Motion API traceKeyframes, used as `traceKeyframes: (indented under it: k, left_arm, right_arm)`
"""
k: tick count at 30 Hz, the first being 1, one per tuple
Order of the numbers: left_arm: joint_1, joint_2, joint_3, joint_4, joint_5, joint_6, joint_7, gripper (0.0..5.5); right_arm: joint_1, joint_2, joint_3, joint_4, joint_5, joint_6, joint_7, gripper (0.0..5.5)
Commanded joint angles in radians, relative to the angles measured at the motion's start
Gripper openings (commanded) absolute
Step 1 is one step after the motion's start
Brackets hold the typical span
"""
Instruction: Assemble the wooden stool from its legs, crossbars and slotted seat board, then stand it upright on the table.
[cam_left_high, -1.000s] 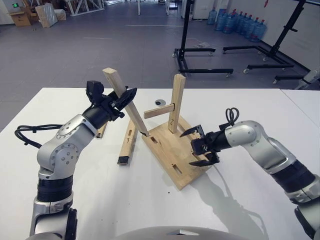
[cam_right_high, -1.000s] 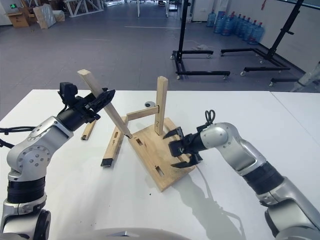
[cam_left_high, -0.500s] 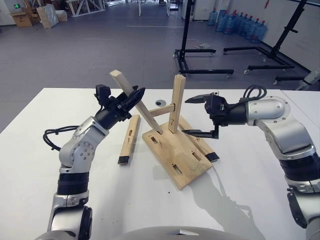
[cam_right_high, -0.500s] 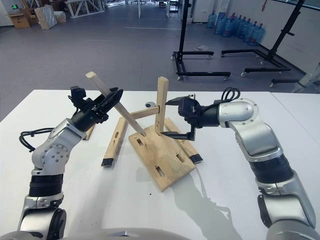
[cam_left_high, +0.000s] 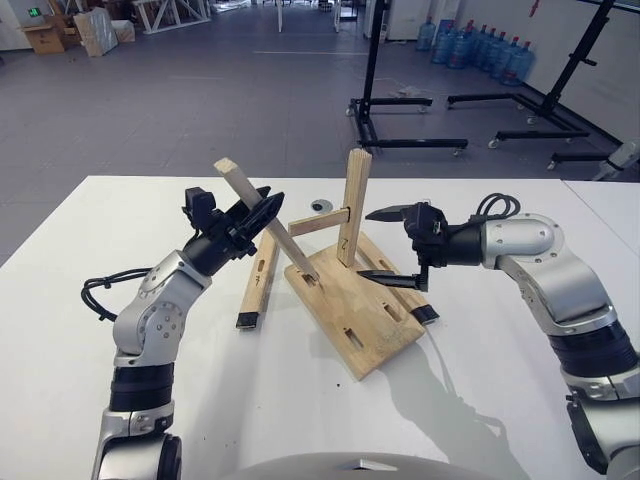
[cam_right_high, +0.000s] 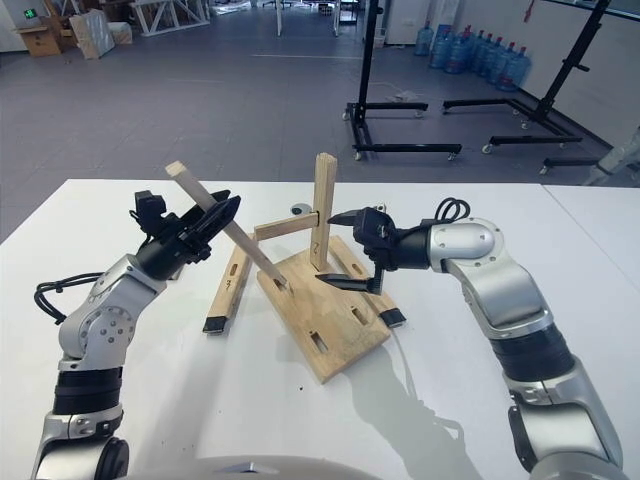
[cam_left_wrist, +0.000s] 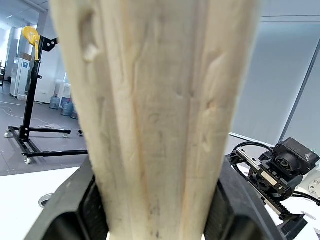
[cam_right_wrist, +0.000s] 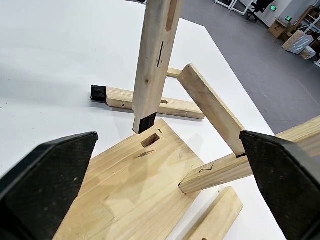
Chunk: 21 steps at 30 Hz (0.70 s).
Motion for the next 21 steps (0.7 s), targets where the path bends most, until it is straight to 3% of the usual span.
traceKeyframes:
  k: [1, 10, 21]
  left_arm:
    - [0.033, -0.004, -0.034, 0.065, 0.063, -0.048, -0.03, 2.01]
    - [-0.057, -0.061, -0.014, 0.283, 0.09, -0.153, -0.093, 2.01]
    - [-0.101, -0.012, -0.058, 0.361, 0.184, -0.197, -0.194, 2.01]
  right_arm:
    - [0.002, 0.005, -0.004, 0.002, 0.0, 0.0, -0.007, 5.23]
    - [-0.012, 0.024, 0.006, 0.016, -0.003, -0.009, -0.012, 5.23]
    - [-0.002, 0.037, 0.01, 0.001, 0.001, 0.0, -0.015, 5.23]
